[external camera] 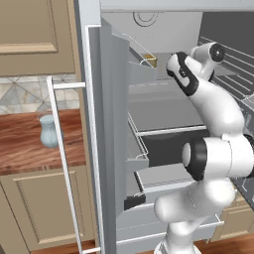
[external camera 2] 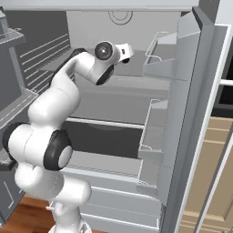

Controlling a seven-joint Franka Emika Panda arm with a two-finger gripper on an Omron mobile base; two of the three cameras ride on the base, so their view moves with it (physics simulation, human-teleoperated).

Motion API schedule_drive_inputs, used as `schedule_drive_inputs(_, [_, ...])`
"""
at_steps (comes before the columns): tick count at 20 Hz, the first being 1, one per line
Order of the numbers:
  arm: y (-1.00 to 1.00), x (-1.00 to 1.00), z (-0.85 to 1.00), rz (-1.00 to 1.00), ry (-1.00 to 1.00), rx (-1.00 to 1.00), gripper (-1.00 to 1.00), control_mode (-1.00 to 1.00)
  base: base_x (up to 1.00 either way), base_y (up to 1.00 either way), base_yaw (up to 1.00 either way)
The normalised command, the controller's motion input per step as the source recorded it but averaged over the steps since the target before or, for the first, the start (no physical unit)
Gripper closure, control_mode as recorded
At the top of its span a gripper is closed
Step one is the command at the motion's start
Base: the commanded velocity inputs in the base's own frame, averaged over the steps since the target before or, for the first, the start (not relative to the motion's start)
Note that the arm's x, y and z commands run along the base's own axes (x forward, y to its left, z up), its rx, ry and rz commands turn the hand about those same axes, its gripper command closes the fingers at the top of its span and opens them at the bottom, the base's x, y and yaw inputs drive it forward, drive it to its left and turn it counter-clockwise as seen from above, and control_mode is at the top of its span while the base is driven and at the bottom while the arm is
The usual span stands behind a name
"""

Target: Move the scone and cherry from the second highest shelf to the top shelf to make space. Then, place the pitcher from the counter on the cleared second highest shelf.

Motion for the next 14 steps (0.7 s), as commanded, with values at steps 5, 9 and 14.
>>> schedule_drive_inputs(5, [0.39,-0.97,-0.02,0.0,0.03,0.0,-1.0,-1.0,0.0,0.0,0.0])
schedule_drive_inputs(9, [0.54,-0.86,0.0,0.0,0.01,0.02,-1.0,-1.0,0.0,0.0,0.0])
schedule_drive_inputs(14, [0.46,-0.79,-0.08,0.0,0.07,0.05,-1.0,-1.0,0.0,0.0,0.0])
